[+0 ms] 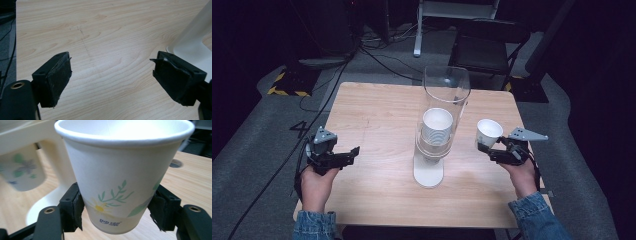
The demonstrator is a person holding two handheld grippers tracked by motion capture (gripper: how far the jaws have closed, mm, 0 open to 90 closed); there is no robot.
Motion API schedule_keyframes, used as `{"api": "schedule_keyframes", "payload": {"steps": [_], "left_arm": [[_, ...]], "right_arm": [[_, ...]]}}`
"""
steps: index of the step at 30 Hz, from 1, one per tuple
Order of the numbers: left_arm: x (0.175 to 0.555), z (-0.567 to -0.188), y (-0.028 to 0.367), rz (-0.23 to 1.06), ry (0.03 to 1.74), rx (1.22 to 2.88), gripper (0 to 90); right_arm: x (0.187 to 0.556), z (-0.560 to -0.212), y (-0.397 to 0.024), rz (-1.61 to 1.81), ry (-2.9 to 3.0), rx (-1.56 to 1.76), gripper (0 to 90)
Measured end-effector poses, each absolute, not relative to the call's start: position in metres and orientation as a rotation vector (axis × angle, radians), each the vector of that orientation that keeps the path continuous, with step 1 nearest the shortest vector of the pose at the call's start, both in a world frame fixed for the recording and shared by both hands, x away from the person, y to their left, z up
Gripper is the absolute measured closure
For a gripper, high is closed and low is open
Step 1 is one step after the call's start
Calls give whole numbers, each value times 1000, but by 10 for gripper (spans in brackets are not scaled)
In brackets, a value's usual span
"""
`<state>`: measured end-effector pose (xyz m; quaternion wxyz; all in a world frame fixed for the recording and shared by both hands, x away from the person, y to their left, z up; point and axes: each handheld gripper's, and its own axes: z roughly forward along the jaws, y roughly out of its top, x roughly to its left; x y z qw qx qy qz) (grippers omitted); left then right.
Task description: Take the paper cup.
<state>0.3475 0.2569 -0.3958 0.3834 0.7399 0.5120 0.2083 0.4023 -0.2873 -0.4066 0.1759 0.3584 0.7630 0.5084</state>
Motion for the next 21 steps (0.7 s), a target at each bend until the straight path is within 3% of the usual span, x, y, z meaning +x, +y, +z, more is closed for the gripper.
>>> {"api": "schedule_keyframes", "payload": {"steps": [9, 21], "left_arm": [[346, -398, 258, 528, 1310, 1899, 151], [348, -400, 256, 516, 1320, 1897, 151]], "right_arm": [[422, -419, -307, 1334, 2095, 1112, 352], [442, -459, -290, 1240, 2141, 1167, 352]]}}
